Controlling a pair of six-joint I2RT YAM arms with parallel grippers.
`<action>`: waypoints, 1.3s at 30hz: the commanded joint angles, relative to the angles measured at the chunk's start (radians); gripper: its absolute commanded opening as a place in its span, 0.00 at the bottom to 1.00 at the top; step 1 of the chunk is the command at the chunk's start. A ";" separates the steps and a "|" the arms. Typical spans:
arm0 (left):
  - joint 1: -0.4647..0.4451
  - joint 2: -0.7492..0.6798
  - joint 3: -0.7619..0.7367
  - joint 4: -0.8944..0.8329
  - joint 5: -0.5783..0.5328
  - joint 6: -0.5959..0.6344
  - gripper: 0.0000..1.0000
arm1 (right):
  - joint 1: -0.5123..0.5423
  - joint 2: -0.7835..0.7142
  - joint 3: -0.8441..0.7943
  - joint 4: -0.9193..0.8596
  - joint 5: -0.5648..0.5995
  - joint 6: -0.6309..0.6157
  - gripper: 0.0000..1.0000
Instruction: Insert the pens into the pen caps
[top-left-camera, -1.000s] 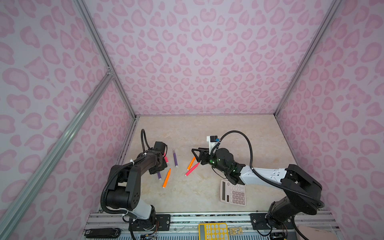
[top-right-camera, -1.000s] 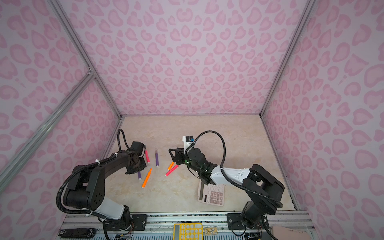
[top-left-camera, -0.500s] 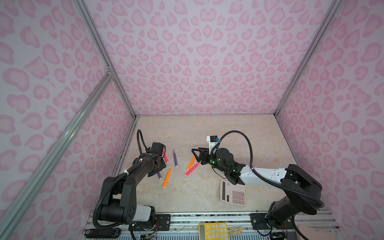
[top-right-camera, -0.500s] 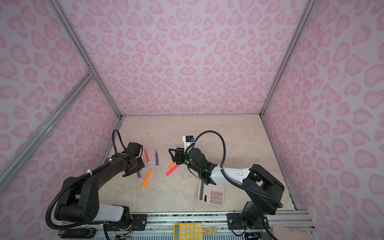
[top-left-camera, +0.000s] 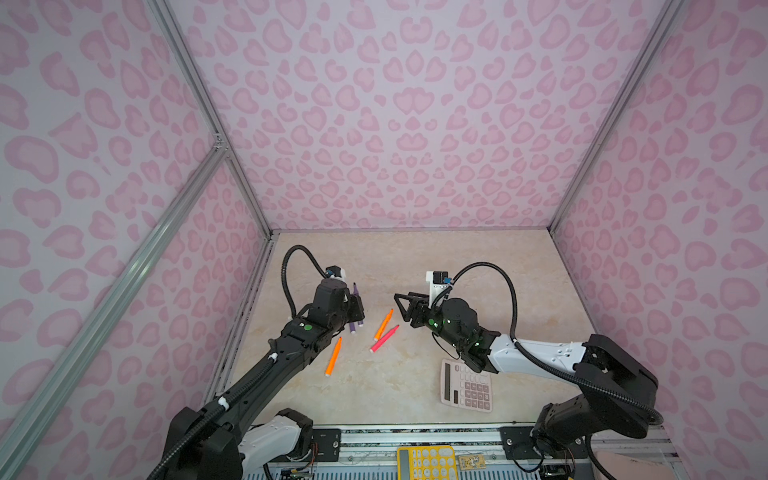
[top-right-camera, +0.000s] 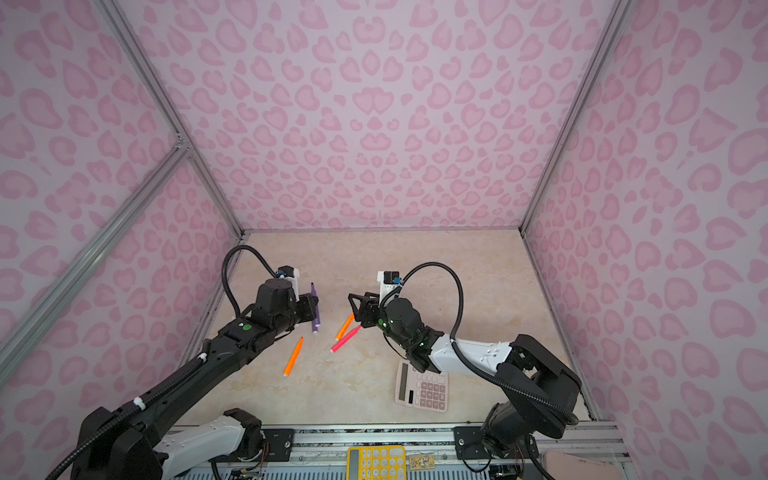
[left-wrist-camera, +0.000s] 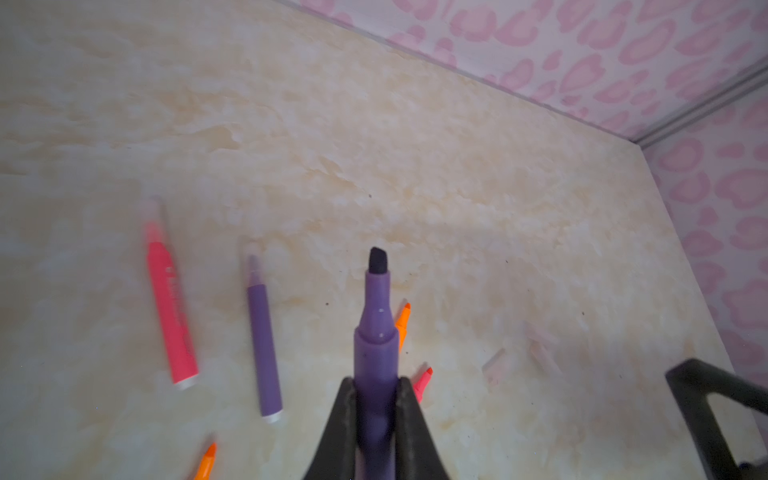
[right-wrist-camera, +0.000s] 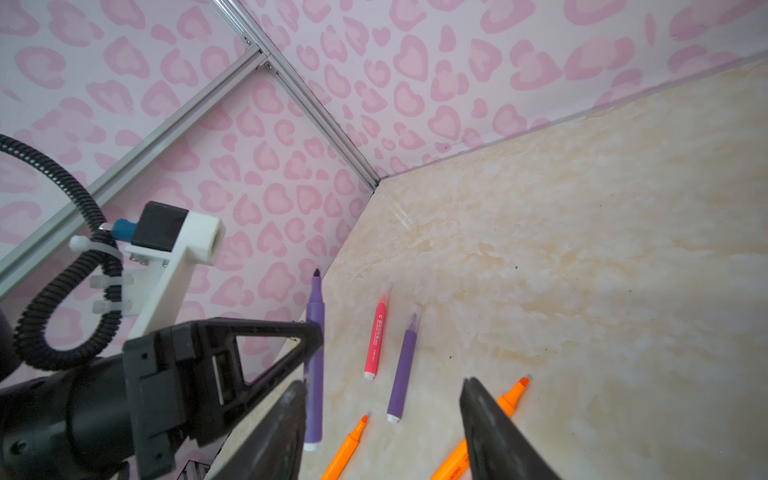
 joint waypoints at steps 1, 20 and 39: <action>-0.060 0.055 -0.019 0.255 0.185 0.099 0.04 | -0.001 -0.009 -0.012 0.052 -0.003 0.003 0.61; -0.213 0.005 -0.054 0.293 0.176 0.199 0.04 | 0.019 0.023 -0.025 0.067 -0.026 0.055 0.51; -0.260 -0.030 -0.068 0.326 0.160 0.235 0.04 | 0.045 -0.003 -0.040 0.074 0.004 0.062 0.12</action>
